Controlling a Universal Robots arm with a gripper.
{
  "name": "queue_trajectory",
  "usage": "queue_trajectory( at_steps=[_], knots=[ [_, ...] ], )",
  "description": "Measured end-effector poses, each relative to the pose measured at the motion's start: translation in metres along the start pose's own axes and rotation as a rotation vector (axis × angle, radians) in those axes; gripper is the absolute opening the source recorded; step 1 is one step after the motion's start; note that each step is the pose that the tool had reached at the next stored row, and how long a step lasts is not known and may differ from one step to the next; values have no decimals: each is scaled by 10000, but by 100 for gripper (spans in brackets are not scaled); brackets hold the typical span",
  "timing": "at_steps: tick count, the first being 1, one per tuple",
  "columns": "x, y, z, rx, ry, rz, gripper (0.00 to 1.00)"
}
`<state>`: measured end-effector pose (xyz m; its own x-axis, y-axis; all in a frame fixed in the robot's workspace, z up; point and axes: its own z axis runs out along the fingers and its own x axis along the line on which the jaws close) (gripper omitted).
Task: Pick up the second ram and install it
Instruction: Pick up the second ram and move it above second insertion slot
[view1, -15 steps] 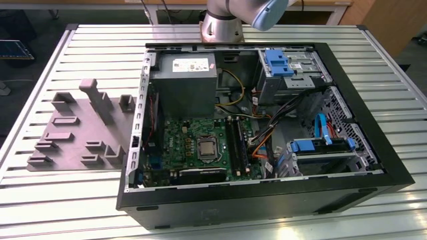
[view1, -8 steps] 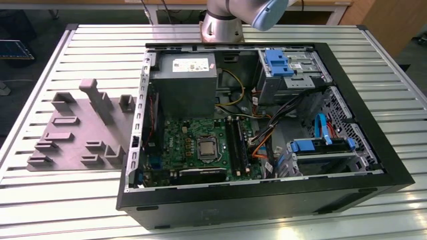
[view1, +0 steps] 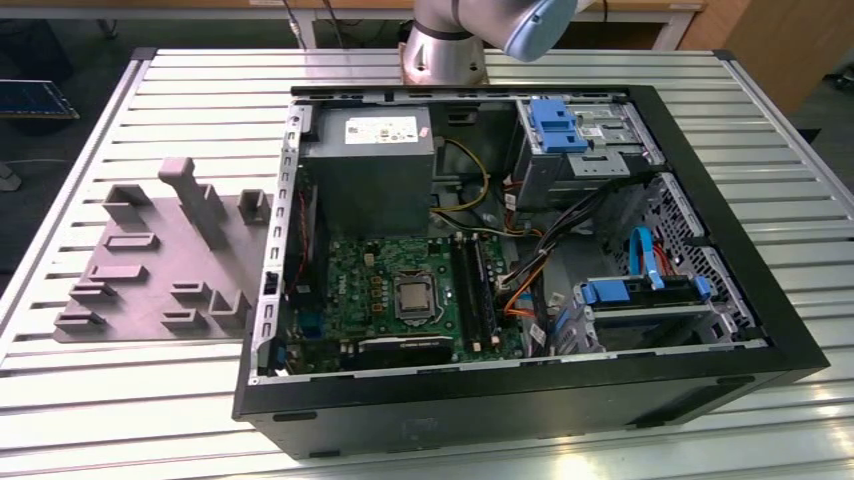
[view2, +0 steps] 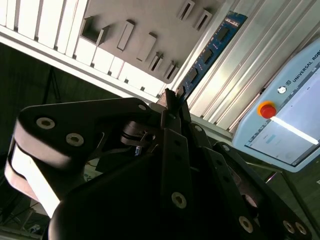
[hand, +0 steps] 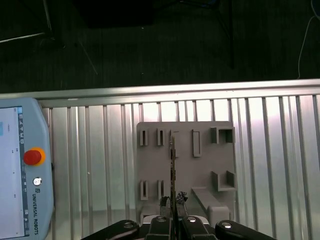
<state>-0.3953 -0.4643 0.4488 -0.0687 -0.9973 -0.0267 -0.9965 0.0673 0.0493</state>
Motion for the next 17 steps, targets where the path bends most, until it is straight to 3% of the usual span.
queue_trajectory(
  at_steps=[17],
  knots=[
    [-9, -130, -6, 0, 0, 0, 14]
  ],
)
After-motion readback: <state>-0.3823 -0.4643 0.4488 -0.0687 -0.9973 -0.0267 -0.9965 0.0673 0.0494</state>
